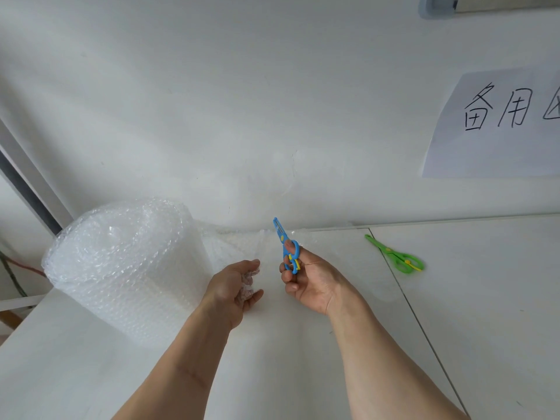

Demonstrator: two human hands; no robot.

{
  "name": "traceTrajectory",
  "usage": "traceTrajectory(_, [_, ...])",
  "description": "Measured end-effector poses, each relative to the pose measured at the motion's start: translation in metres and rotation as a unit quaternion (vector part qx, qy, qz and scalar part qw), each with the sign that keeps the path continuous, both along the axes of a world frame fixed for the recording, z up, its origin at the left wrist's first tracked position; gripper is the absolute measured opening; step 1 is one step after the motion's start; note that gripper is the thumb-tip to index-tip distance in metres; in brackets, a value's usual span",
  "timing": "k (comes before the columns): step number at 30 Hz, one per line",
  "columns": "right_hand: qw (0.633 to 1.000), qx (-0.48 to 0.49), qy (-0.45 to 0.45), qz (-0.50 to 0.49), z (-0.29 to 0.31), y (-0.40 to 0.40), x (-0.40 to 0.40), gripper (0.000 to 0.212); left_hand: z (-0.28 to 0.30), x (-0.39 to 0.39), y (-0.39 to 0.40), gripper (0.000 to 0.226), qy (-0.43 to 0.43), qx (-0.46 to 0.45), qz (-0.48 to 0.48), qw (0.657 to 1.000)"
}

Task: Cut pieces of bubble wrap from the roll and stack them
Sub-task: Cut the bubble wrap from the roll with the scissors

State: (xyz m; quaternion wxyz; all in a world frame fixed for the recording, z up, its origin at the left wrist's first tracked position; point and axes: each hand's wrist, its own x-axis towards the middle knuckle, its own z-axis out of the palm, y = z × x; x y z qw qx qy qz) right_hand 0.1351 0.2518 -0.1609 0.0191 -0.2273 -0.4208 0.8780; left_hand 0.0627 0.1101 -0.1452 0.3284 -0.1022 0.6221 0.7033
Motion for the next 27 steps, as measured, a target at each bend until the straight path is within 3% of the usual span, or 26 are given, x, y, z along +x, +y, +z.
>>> traceTrajectory(14, [0.998, -0.017, 0.007, -0.064, 0.0, 0.013, 0.01, 0.033, -0.007, -0.009, -0.005, 0.004, -0.005, -0.012, 0.008, 1.0])
traceTrajectory(22, [0.999, 0.025, -0.029, 0.032, 0.008, 0.003, 0.014, 0.035, -0.001, -0.004, 0.01, 0.029, -0.021, 0.007, 0.006, 1.0])
traceTrajectory(27, [0.995, 0.064, -0.065, 0.049, 0.005, 0.0, 0.026, 0.032, -0.005, -0.002, 0.007, 0.031, -0.031, 0.037, 0.005, 0.999])
